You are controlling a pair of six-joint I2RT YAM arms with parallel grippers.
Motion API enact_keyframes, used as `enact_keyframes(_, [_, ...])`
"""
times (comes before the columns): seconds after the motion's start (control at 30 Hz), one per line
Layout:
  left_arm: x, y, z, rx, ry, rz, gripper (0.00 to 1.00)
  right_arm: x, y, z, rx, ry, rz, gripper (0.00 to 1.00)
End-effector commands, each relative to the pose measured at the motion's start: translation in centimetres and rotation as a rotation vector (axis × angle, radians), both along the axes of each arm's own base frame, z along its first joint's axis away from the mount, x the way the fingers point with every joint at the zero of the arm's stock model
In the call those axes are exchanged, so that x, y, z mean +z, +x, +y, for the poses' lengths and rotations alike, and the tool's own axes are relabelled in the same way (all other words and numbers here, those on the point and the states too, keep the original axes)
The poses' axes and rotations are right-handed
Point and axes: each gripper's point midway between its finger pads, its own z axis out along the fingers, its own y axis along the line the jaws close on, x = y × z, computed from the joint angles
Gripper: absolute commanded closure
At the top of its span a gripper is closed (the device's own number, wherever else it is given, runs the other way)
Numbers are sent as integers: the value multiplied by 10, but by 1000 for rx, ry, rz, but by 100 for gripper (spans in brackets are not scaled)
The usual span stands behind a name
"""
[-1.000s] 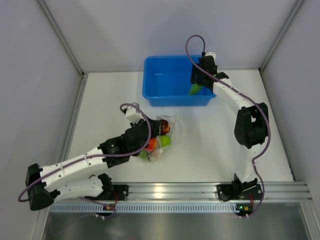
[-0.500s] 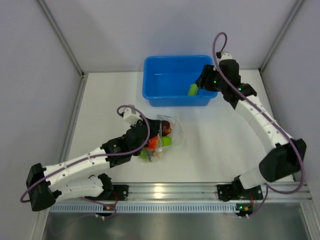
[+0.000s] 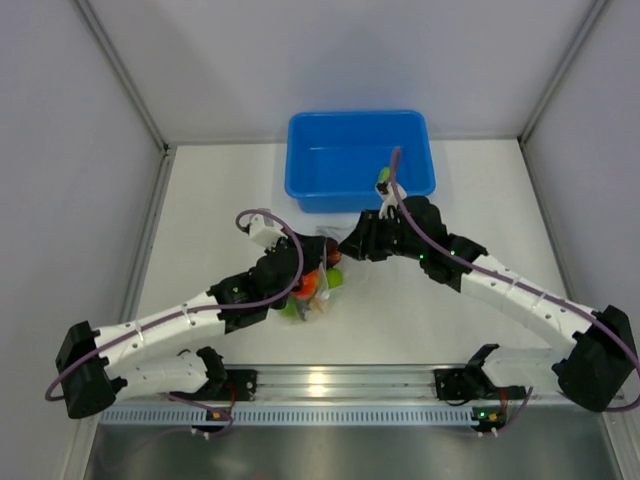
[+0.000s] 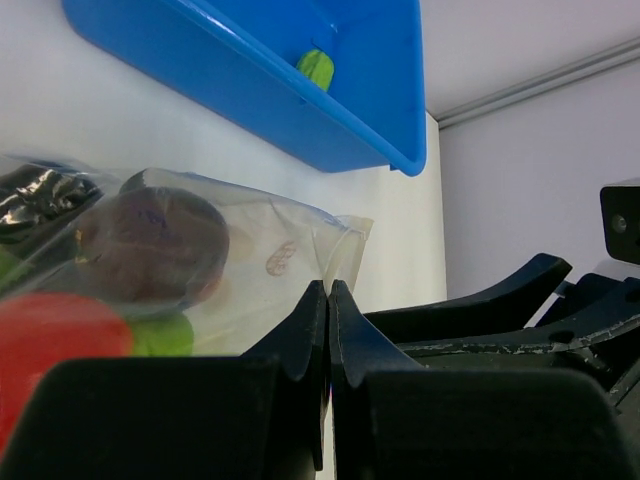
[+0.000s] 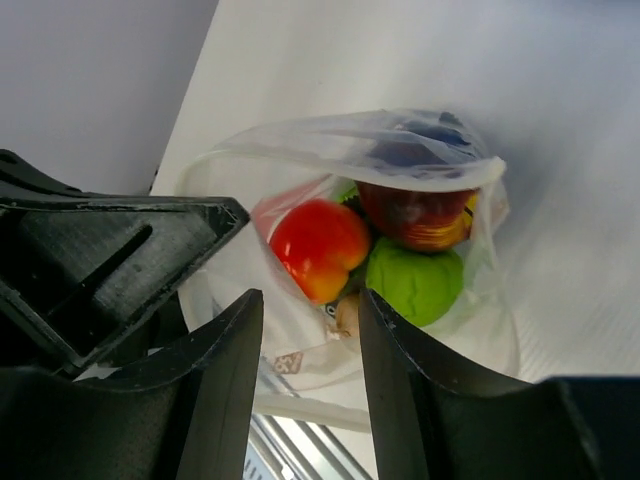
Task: Open the zip-top bag and remove the fake food
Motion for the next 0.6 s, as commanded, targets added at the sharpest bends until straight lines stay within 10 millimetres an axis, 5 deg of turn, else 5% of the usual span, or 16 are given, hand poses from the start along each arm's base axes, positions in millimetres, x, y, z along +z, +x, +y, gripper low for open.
enact_keyframes(0.0, [30, 3, -12, -18, -129, -37, 100, 30, 12, 15, -50, 82, -121, 56])
enact_keyframes(0.17, [42, -4, -18, -62, -195, -35, 100, -3, 28, 28, -121, -49, -130, 51])
enact_keyframes(0.57, [59, -22, -24, -146, -397, -22, 100, -21, 40, 45, -207, -151, -156, 30])
